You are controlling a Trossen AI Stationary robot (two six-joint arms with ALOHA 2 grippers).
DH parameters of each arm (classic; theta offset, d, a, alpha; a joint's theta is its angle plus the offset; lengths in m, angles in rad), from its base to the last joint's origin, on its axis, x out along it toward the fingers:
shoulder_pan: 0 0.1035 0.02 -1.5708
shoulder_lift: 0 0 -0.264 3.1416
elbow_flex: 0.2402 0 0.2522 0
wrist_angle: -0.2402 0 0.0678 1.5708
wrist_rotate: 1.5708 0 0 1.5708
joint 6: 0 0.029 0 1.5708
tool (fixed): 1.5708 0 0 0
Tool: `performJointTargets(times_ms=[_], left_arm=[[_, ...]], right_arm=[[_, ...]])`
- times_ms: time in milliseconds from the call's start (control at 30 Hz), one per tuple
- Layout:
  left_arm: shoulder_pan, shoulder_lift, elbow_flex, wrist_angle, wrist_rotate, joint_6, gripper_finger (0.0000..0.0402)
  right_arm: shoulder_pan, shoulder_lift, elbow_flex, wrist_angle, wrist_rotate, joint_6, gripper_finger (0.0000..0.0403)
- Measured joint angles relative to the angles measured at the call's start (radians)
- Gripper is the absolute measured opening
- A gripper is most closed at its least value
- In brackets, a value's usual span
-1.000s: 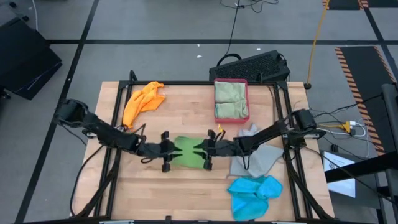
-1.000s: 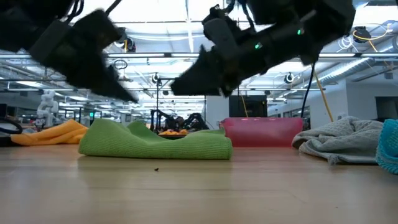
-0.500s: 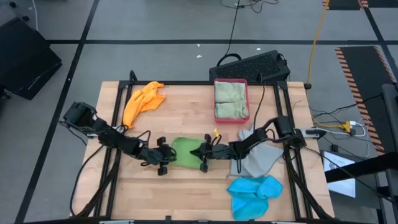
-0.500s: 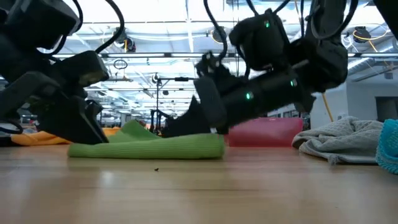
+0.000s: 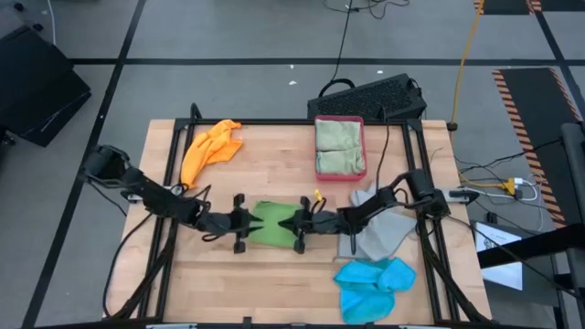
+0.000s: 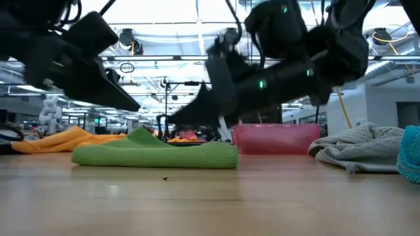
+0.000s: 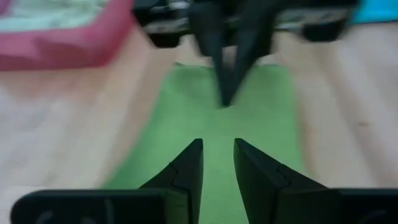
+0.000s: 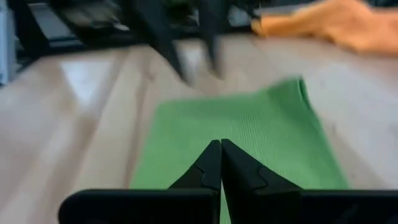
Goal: Fold microfiber towels
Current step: Fold the dark green microfiber cloth
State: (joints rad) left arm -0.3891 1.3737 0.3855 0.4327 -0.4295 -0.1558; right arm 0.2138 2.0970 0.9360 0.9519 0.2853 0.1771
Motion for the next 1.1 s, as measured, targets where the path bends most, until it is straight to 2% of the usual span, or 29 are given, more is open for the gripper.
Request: performJointTargets(times_ms=[100, 300, 433, 600, 800, 933, 1100], left_arm=[[0.052, 0.021, 0.0, 0.009, -0.011, 0.028, 0.0093], [0.146, 0.09, 0.0, -0.022, 0.039, 0.015, 0.0093], [0.179, 0.132, -0.001, -0.071, 0.039, -0.021, 0.0093], [0.197, 0.194, 0.0, -0.053, 0.049, -0.057, 0.0093], [0.223, 0.255, 0.005, -0.037, 0.075, -0.109, 0.0093], [0.224, 0.237, 0.004, -0.052, 0.099, -0.109, 0.0093], [0.211, 0.126, -0.002, -0.147, 0.137, -0.11, 0.0093]], right_arm=[[-0.009, -0.015, 0.0, 0.03, 0.001, -0.034, 0.0], [-0.06, 0.012, 0.0, 0.043, 0.006, -0.023, 0.0], [-0.082, 0.045, 0.0, 0.037, 0.019, -0.025, 0.0], [-0.097, 0.111, 0.0, 0.017, 0.081, 0.005, 0.0], [-0.097, 0.133, 0.002, 0.024, 0.091, 0.019, 0.0], [-0.094, 0.122, 0.002, 0.023, 0.084, 0.009, 0.0], [-0.082, 0.059, -0.002, -0.026, 0.076, -0.032, 0.0]])
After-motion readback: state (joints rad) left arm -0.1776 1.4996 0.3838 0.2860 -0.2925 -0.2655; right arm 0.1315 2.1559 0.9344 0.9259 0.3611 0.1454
